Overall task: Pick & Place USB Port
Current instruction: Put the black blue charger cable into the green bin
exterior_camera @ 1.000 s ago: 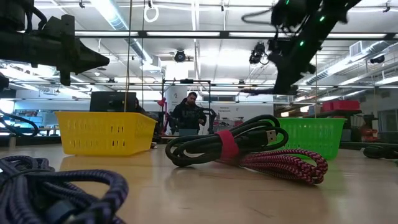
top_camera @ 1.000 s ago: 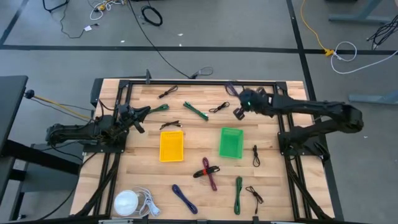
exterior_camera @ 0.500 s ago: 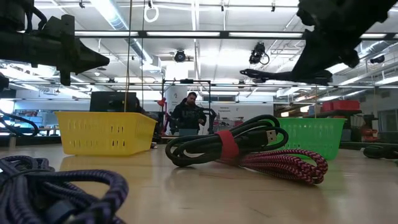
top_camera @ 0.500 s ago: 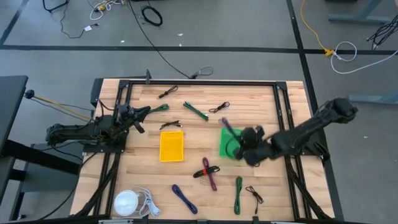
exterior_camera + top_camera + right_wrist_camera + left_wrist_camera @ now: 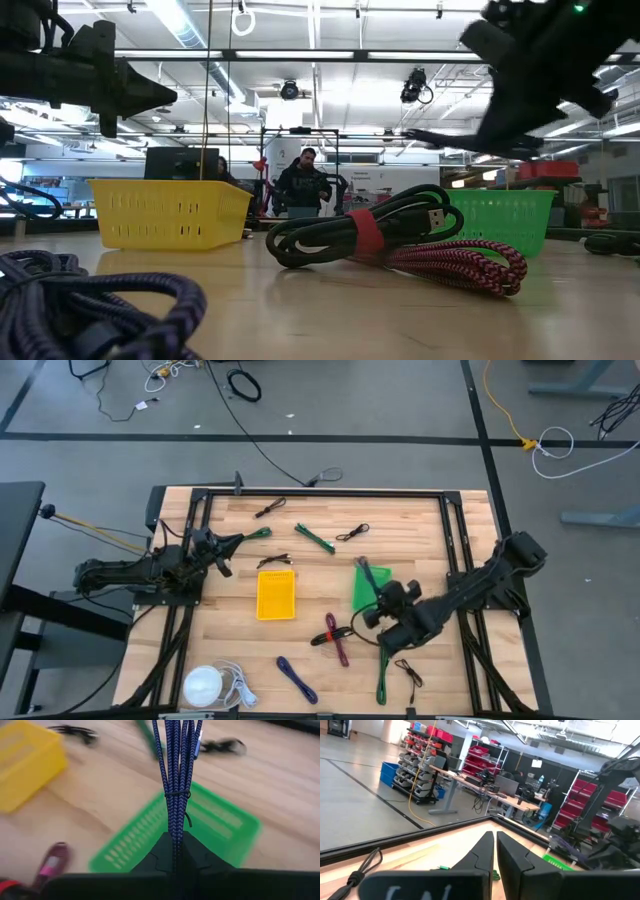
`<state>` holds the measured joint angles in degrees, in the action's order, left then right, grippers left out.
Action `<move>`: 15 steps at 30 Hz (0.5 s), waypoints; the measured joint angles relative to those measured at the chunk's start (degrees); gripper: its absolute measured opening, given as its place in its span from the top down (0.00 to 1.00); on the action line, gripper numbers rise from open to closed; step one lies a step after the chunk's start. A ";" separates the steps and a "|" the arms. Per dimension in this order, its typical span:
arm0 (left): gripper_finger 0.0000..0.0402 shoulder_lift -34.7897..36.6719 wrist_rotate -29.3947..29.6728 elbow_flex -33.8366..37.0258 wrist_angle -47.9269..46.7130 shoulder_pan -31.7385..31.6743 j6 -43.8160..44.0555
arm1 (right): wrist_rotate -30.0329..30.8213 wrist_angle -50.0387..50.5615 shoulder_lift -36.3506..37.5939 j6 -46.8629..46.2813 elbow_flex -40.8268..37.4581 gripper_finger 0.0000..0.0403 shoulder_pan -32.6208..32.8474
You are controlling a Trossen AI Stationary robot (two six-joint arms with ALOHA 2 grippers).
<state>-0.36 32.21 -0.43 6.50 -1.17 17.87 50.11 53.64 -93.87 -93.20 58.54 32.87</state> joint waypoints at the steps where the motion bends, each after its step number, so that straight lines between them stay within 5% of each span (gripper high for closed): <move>1: 0.94 -0.01 0.00 0.00 0.01 0.00 0.00 | -0.39 1.88 -0.52 -3.64 0.00 0.98 0.06; 5: 0.94 0.00 0.02 0.00 0.02 0.00 0.00 | -4.50 4.97 -3.18 -10.08 -0.13 0.98 -0.05; 15: 0.94 0.00 0.06 0.00 0.01 0.00 -0.28 | -2.52 4.74 -3.15 -12.70 -0.11 0.98 -0.60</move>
<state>-0.36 32.27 -0.43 6.51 -1.17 17.58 47.59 58.38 -97.01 -105.90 58.43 32.27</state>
